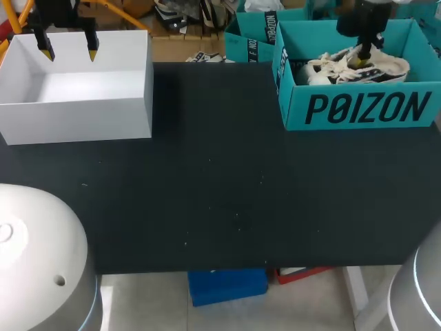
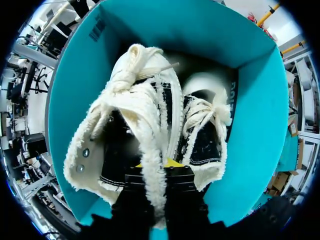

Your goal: Take the shoe out of the shoebox, open the shoe tongue, remove and reinsert the insole, then place the shoe into the shoebox

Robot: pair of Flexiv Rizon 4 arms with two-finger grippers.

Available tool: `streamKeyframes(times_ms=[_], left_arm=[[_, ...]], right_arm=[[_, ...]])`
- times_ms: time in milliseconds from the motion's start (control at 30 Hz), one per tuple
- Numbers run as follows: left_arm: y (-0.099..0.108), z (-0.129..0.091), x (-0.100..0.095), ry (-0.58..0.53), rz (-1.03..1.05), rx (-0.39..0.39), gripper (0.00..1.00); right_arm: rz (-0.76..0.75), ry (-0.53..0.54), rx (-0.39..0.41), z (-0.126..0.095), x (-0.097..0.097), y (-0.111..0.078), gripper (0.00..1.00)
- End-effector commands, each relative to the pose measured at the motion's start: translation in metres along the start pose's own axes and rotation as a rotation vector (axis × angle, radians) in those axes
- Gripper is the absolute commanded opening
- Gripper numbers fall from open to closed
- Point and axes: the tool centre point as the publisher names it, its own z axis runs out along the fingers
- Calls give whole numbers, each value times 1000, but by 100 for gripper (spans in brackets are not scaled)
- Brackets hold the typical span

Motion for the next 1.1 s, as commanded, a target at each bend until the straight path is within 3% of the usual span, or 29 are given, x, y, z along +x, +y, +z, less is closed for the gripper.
streamKeyframes(times_ms=[33, 333, 733, 967, 1100], left_arm=[[1, -1, 0, -1, -1, 0, 100], [1, -1, 0, -1, -1, 0, 100], [1, -1, 0, -1, -1, 0, 100], [1, -1, 0, -1, -1, 0, 100], [1, -1, 0, -1, -1, 0, 100]], right_arm=[[15, -22, 28, -55, 10, -1, 0], [63, -50, 91, -112, 24, 19, 0], [95, -91, 175, -178, 70, 67, 0], [110, -120, 231, -206, 114, 104, 0], [153, -133, 233, -209, 132, 139, 0]])
